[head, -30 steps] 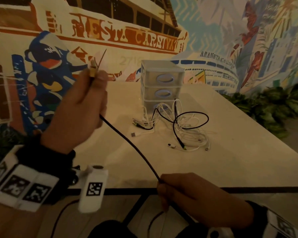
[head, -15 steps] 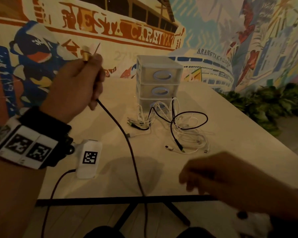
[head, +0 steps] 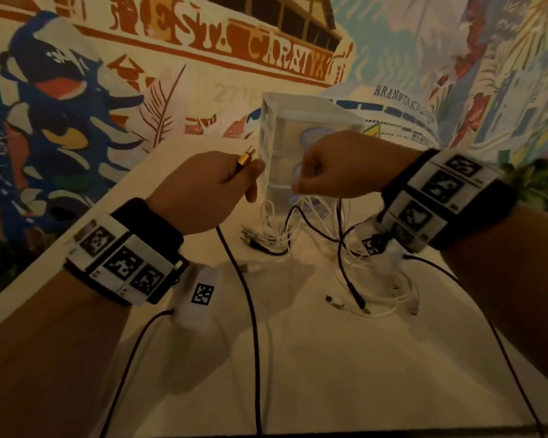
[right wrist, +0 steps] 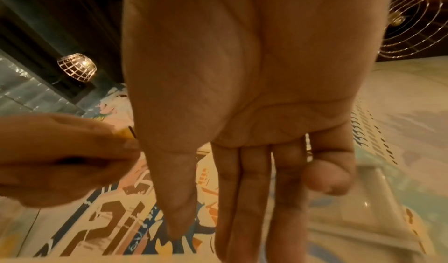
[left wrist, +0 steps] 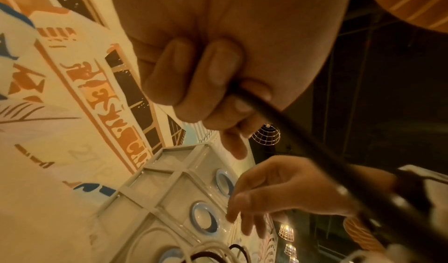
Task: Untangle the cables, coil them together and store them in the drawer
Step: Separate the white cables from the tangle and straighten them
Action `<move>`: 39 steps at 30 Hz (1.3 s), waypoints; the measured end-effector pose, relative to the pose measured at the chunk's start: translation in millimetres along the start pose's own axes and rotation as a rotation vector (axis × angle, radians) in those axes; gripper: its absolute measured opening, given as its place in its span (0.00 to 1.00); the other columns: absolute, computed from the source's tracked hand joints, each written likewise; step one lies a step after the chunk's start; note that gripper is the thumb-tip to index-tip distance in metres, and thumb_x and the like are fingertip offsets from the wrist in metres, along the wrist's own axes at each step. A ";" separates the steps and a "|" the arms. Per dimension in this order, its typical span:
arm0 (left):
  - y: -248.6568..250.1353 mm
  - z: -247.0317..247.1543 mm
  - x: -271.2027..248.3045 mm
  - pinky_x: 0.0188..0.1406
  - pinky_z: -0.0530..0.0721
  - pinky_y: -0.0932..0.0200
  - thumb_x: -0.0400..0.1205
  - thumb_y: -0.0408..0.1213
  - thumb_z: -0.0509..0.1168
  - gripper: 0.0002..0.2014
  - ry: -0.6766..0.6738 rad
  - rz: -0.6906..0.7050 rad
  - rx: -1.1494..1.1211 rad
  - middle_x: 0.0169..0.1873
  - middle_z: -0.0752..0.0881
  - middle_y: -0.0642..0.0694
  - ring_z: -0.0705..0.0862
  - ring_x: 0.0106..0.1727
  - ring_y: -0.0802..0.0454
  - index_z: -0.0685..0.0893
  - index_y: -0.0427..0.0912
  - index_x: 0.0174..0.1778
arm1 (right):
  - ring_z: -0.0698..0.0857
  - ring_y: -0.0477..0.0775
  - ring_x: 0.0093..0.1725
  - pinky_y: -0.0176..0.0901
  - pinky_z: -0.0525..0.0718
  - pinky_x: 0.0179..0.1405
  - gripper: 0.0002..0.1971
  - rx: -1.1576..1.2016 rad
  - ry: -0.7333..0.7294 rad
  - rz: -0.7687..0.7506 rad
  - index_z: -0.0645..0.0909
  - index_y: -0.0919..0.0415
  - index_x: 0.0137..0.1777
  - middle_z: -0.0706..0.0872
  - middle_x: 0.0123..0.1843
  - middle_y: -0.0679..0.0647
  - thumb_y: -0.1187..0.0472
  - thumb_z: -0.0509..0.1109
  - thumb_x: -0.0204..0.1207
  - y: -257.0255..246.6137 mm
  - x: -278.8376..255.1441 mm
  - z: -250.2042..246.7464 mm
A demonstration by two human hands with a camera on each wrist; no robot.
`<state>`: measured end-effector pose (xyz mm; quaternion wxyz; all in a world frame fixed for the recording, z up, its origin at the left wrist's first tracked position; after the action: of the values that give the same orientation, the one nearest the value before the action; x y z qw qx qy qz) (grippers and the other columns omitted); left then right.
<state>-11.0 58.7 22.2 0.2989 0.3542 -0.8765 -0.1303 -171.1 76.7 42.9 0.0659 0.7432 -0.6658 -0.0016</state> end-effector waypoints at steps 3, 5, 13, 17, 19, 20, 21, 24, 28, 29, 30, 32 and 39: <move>-4.1 -0.9 -5.9 0.26 0.62 0.65 0.89 0.55 0.48 0.26 0.002 0.037 0.080 0.19 0.78 0.56 0.77 0.27 0.65 0.83 0.51 0.32 | 0.84 0.50 0.42 0.46 0.81 0.43 0.22 -0.079 -0.112 0.026 0.90 0.52 0.40 0.90 0.44 0.51 0.34 0.70 0.78 5.2 20.7 30.7; -7.6 -3.3 -9.3 0.28 0.63 0.66 0.89 0.55 0.48 0.26 0.018 0.039 0.088 0.24 0.79 0.72 0.77 0.30 0.68 0.84 0.52 0.33 | 0.86 0.51 0.43 0.45 0.81 0.42 0.22 -0.081 -0.110 0.035 0.91 0.55 0.47 0.91 0.44 0.50 0.35 0.74 0.75 4.6 25.9 39.1; -9.5 1.3 -13.0 0.32 0.66 0.69 0.89 0.55 0.49 0.25 0.031 0.060 0.084 0.21 0.78 0.59 0.77 0.32 0.69 0.85 0.51 0.35 | 0.85 0.50 0.42 0.44 0.81 0.38 0.17 -0.080 -0.113 0.084 0.91 0.54 0.47 0.90 0.45 0.49 0.41 0.80 0.71 -3.3 33.4 42.3; -10.1 -1.0 -15.1 0.32 0.69 0.66 0.89 0.54 0.50 0.25 0.027 0.033 0.086 0.21 0.74 0.54 0.77 0.29 0.58 0.86 0.50 0.36 | 0.86 0.50 0.44 0.50 0.88 0.47 0.15 0.045 0.005 0.107 0.93 0.55 0.46 0.90 0.47 0.51 0.43 0.78 0.73 6.4 27.8 15.4; -10.4 -0.4 -15.5 0.31 0.68 0.67 0.89 0.54 0.50 0.25 0.013 0.015 0.086 0.21 0.75 0.54 0.77 0.28 0.58 0.87 0.50 0.36 | 0.85 0.50 0.44 0.51 0.86 0.48 0.13 0.099 0.075 0.118 0.93 0.55 0.44 0.89 0.46 0.48 0.45 0.77 0.75 12.4 21.0 -0.1; -10.5 0.0 -15.6 0.31 0.68 0.68 0.89 0.54 0.50 0.25 0.009 0.008 0.089 0.21 0.75 0.54 0.77 0.28 0.58 0.87 0.50 0.37 | 0.85 0.49 0.44 0.50 0.84 0.48 0.11 0.128 0.104 0.120 0.93 0.53 0.43 0.89 0.44 0.46 0.46 0.76 0.76 15.2 17.1 -6.8; -10.4 0.2 -15.6 0.31 0.68 0.68 0.89 0.54 0.50 0.25 0.004 0.002 0.092 0.21 0.75 0.54 0.77 0.28 0.58 0.88 0.50 0.37 | 0.85 0.47 0.43 0.48 0.82 0.48 0.10 0.162 0.132 0.125 0.93 0.51 0.42 0.90 0.41 0.45 0.47 0.77 0.76 18.9 13.6 -12.6; -11.3 0.9 -15.9 0.32 0.70 0.68 0.89 0.54 0.50 0.25 -0.009 -0.014 0.096 0.21 0.76 0.54 0.78 0.29 0.58 0.89 0.51 0.39 | 0.85 0.41 0.41 0.44 0.79 0.47 0.06 0.250 0.226 0.128 0.94 0.51 0.43 0.89 0.37 0.41 0.51 0.78 0.75 28.6 8.2 -25.1; -11.4 1.5 -16.4 0.30 0.68 0.68 0.89 0.55 0.51 0.24 -0.015 -0.028 0.114 0.21 0.76 0.54 0.78 0.27 0.59 0.89 0.52 0.41 | 0.84 0.38 0.38 0.37 0.77 0.38 0.04 0.323 0.335 0.124 0.93 0.52 0.43 0.87 0.34 0.40 0.54 0.78 0.74 35.9 3.2 -32.1; -11.4 1.5 -16.3 0.29 0.67 0.70 0.89 0.54 0.51 0.23 -0.010 -0.028 0.113 0.20 0.75 0.54 0.78 0.27 0.60 0.90 0.53 0.42 | 0.84 0.38 0.37 0.34 0.77 0.38 0.03 0.344 0.348 0.126 0.92 0.51 0.43 0.88 0.34 0.40 0.54 0.78 0.73 37.0 1.7 -31.7; -11.3 2.1 -16.3 0.29 0.67 0.71 0.88 0.54 0.52 0.22 -0.006 -0.026 0.110 0.19 0.75 0.55 0.79 0.28 0.63 0.90 0.53 0.43 | 0.85 0.38 0.37 0.33 0.78 0.38 0.03 0.364 0.351 0.124 0.92 0.51 0.43 0.88 0.34 0.41 0.54 0.78 0.73 37.3 0.4 -30.1; -10.0 3.9 -16.4 0.31 0.69 0.71 0.88 0.55 0.51 0.21 -0.012 -0.010 0.109 0.20 0.75 0.55 0.79 0.31 0.67 0.90 0.55 0.47 | 0.86 0.39 0.37 0.35 0.82 0.42 0.03 0.399 0.341 0.115 0.92 0.51 0.44 0.89 0.34 0.42 0.54 0.78 0.74 36.6 -1.2 -23.3; -6.3 6.4 -16.6 0.27 0.69 0.78 0.88 0.53 0.50 0.22 -0.017 -0.013 0.103 0.19 0.75 0.57 0.77 0.28 0.78 0.88 0.50 0.58 | 0.86 0.30 0.34 0.28 0.77 0.38 0.06 0.434 0.373 0.088 0.91 0.54 0.47 0.87 0.36 0.39 0.53 0.76 0.76 34.5 0.8 -14.5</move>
<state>-1.9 65.9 7.2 0.2722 0.3738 -0.8821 -0.0901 -203.8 73.6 60.7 0.0267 0.6979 -0.6585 0.2804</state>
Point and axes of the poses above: each hand's wrist, its own x-axis towards the middle knuckle, its own z-axis out of the palm, y = z × x, the point moved 8 cm from there along x, towards the middle knuckle
